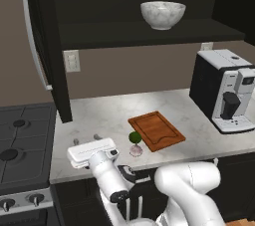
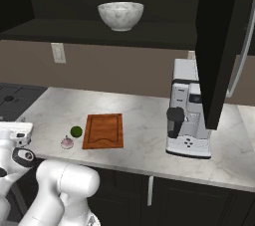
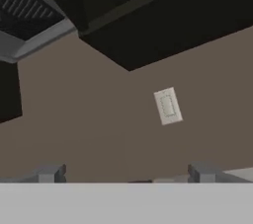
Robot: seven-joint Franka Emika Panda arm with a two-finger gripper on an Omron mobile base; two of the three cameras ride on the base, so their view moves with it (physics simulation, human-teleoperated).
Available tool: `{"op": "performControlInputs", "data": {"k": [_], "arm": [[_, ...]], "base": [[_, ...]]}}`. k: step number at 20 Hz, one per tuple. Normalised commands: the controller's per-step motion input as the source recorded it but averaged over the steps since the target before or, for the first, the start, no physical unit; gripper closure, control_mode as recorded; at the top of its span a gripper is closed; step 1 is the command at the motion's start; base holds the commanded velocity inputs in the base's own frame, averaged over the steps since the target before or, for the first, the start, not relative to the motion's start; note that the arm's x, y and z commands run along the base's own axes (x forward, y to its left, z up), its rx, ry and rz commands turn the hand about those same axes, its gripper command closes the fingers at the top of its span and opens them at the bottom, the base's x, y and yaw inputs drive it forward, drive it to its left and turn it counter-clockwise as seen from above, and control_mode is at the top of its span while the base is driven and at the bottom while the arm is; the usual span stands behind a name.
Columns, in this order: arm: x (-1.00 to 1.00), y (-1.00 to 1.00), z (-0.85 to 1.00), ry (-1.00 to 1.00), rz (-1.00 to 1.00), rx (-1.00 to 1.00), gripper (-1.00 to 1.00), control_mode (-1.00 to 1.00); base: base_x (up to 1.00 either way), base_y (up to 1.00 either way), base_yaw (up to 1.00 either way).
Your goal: Open the cabinet. Place the bowl and condiment on the counter. Then place the lime and garlic on the cutting board.
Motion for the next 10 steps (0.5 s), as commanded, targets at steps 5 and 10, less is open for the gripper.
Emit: {"op": "performControlInputs", "data": {"k": [5,10], "arm": [[0.03,0.39,0.13,-0.15,0.00,0.03,-1.00,-1.00],[-0.02,0.15,0.10,-0.08,0.00,0.01,-1.00,-1.00]], "base": [[0.00,0.00,0.00],[0.00,0.00,0.00]]}}
